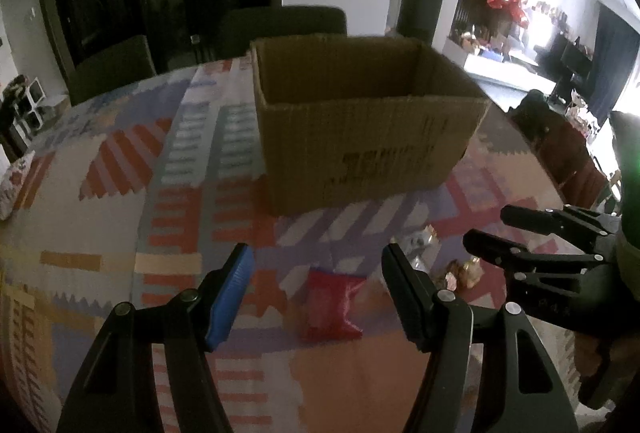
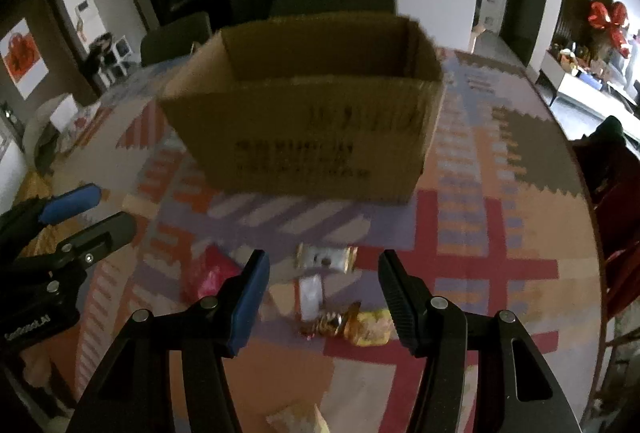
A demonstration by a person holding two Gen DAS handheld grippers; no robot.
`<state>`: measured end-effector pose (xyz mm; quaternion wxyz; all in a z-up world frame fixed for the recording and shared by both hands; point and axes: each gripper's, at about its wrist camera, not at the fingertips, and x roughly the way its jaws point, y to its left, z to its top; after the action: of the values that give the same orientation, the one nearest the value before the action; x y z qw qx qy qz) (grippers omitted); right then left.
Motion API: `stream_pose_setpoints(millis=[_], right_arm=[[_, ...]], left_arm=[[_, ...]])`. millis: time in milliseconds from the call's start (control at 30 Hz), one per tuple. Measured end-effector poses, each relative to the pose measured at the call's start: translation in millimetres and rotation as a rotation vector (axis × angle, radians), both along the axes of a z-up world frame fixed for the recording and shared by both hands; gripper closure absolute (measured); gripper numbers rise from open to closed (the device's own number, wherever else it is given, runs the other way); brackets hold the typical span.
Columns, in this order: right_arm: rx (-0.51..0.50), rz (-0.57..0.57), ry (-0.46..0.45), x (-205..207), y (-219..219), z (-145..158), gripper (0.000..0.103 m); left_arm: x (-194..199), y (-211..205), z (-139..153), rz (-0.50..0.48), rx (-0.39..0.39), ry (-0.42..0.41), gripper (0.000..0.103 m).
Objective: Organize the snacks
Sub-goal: 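Move both tools back from the box over the remaining snacks, then lower the left tool onto the red chip bag and close it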
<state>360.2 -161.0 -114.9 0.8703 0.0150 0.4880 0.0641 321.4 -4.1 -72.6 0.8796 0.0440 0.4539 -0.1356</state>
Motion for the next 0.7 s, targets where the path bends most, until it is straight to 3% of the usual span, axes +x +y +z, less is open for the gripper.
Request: stream_pose_setpoints(millis=[233, 467, 700], right_arm=[[-0.009, 0.026, 0.058, -9, 3, -21, 0.045], [-0.011, 0.032, 0.054, -11, 3, -40, 0.045], [-0.035, 0.05, 0.079, 1, 5, -57, 0.046]], left_arm=[[-9, 1, -26, -0.017, 0.017, 0.049, 0.037], [-17, 2, -44, -0.022, 0.013, 0.034, 0.037], [-7, 1, -73, -0.023, -0.002, 0.114, 0.037]])
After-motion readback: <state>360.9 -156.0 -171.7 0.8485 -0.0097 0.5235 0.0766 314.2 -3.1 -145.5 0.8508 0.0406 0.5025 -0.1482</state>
